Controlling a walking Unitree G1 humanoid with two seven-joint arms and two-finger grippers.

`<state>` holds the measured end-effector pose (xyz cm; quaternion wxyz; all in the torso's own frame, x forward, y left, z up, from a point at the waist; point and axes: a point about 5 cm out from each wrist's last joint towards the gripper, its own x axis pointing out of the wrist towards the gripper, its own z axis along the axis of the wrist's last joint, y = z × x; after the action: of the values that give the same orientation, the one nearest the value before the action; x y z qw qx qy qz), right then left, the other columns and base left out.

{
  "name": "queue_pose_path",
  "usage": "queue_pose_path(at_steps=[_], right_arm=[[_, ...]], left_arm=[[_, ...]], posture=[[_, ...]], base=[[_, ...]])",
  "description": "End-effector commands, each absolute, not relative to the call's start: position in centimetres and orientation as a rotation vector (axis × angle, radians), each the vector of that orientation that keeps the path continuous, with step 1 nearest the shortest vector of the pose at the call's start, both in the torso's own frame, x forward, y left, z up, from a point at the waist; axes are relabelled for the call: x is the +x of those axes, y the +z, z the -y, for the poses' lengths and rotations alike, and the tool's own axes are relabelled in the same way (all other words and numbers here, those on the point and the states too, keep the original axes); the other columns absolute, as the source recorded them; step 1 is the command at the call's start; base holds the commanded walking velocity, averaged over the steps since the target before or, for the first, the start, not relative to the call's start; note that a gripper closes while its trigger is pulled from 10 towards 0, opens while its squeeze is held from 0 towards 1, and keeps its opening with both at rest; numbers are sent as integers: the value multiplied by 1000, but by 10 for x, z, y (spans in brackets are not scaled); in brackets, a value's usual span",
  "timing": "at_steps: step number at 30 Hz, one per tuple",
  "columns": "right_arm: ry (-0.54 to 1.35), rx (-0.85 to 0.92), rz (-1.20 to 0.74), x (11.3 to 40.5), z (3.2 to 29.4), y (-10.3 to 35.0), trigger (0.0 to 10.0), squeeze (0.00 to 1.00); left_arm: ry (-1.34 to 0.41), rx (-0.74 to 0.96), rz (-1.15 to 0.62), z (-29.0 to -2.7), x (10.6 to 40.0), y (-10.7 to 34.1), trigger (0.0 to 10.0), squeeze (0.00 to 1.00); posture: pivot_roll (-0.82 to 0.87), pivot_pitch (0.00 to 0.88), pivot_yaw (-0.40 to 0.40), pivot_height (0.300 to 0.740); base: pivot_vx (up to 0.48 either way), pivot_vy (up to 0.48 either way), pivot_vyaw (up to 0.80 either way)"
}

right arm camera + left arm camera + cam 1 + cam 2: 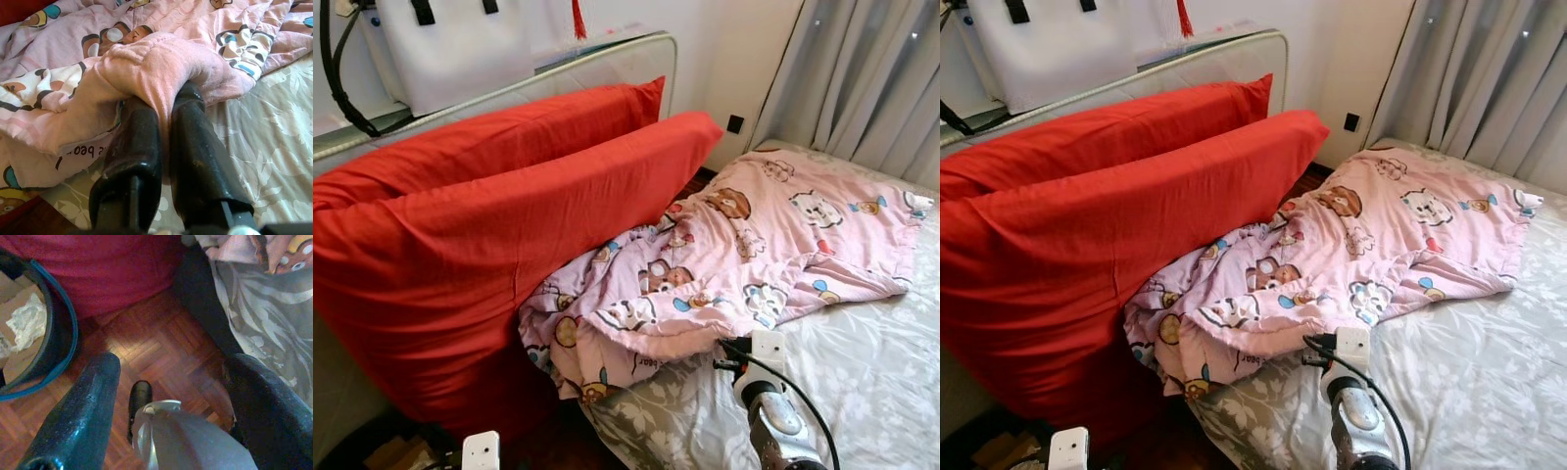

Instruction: Clean up the room

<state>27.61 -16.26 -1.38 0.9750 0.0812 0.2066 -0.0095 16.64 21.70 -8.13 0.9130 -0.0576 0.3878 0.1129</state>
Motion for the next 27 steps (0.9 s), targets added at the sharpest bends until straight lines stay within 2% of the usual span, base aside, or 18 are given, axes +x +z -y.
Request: queue_pose_path(at_steps=[1,27], right_arm=[[-22,167,-398,280,162,-10,10000,0],[-43,187,-390,283,159,-8,10000,0]], left_arm=[[241,-118,-836,-219,161,-84,10000,0],[256,-125,-834,-226,163,-82,10000,0]], posture=[[34,31,-41,740],[29,84,-28,740]], base=[[0,0,0],[0,0,0]])
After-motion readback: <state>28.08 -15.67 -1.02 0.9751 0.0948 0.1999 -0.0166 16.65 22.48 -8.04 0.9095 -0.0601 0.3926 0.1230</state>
